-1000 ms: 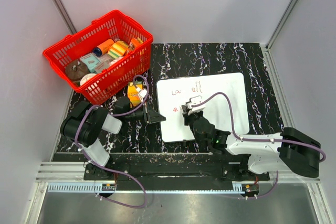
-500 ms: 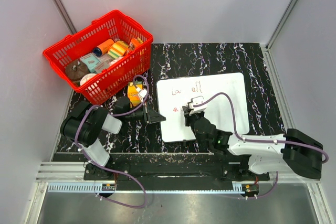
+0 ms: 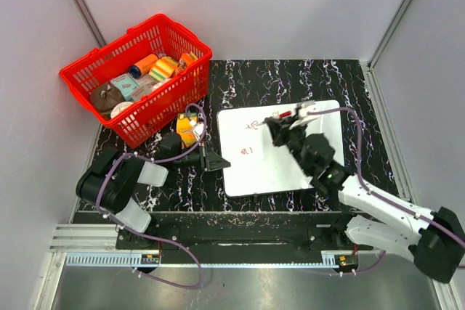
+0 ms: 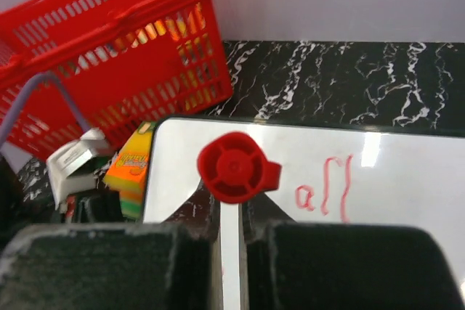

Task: Write a sentence on the whiteboard
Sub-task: Write a sentence on the whiteboard, then pick up the whiteboard from the center of the board.

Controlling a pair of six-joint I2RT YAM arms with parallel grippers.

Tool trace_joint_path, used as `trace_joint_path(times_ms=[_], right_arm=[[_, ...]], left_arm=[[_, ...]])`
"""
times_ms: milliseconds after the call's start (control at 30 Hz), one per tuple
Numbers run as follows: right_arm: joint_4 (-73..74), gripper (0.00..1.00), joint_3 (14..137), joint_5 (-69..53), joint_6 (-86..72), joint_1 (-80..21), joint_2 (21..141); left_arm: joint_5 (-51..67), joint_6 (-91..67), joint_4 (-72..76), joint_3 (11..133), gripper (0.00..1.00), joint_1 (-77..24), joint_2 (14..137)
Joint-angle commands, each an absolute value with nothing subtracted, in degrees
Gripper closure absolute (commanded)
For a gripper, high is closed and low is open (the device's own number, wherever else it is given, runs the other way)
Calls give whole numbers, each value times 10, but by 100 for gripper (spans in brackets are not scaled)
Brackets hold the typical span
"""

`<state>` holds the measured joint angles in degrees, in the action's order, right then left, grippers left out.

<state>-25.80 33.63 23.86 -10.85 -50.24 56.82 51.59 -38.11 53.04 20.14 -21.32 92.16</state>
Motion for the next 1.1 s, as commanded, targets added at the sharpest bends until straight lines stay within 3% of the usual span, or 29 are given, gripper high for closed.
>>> trace_joint_path(times_ms=[0, 167, 333, 400, 433, 800, 933, 1067], right_arm=[[-207, 100, 368, 10, -211, -358, 540], [-218, 100, 366, -183, -308, -217, 527], [-236, 100, 357, -285, -336, -176, 529], [-234, 100, 350, -286, -334, -176, 520], [-229, 100, 350, -286, -329, -175, 514], [-159, 100, 375, -271, -286, -174, 476], [-148, 100, 375, -265, -275, -174, 468], [-143, 100, 374, -263, -271, -174, 461]], left_arm=[[410, -237, 405, 222, 96, -248, 884], [360, -206, 298, 250, 88, -278, 839], [331, -184, 232, 264, 71, -281, 808], [316, -178, 215, 265, 61, -282, 790], [310, -175, 207, 266, 50, -282, 784], [261, -156, 130, 307, 11, -281, 658], [293, -153, 120, 368, 4, -259, 673], [360, -159, 113, 445, 4, -229, 772]])
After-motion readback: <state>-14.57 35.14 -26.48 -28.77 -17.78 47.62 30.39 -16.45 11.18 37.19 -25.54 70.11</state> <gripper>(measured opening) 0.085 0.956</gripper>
